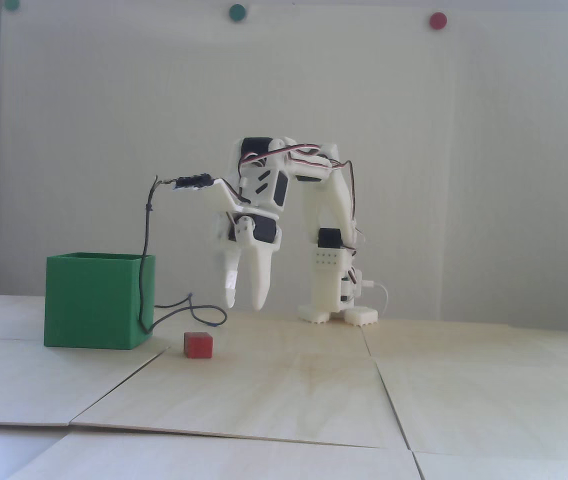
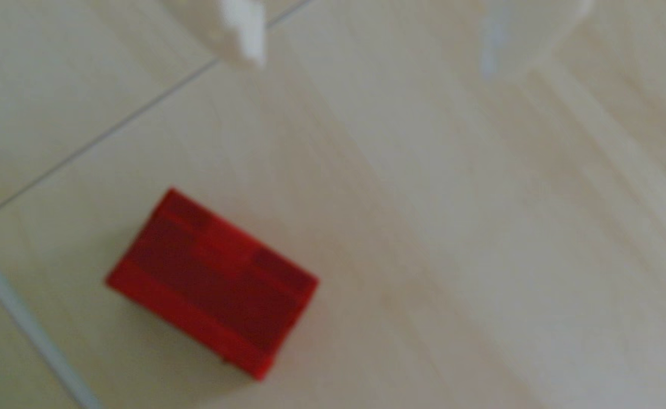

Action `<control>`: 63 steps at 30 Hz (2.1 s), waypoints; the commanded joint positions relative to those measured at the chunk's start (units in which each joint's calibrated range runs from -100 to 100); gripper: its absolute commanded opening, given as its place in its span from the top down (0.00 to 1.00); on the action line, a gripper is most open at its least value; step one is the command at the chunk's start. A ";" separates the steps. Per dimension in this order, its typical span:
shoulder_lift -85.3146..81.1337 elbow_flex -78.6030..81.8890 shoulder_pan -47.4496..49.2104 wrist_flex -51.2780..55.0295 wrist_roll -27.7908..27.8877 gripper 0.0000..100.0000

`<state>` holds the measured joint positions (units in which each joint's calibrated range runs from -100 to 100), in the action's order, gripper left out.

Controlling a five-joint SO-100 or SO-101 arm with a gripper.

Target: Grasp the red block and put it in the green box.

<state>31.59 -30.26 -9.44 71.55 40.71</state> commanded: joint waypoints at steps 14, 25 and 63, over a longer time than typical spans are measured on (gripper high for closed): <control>1.69 -5.59 -6.61 -0.13 -2.97 0.80; 1.93 -5.77 -1.70 -0.05 -3.08 0.80; 6.19 -8.78 -3.71 0.29 -2.77 0.74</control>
<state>39.98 -31.69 -14.86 72.05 37.99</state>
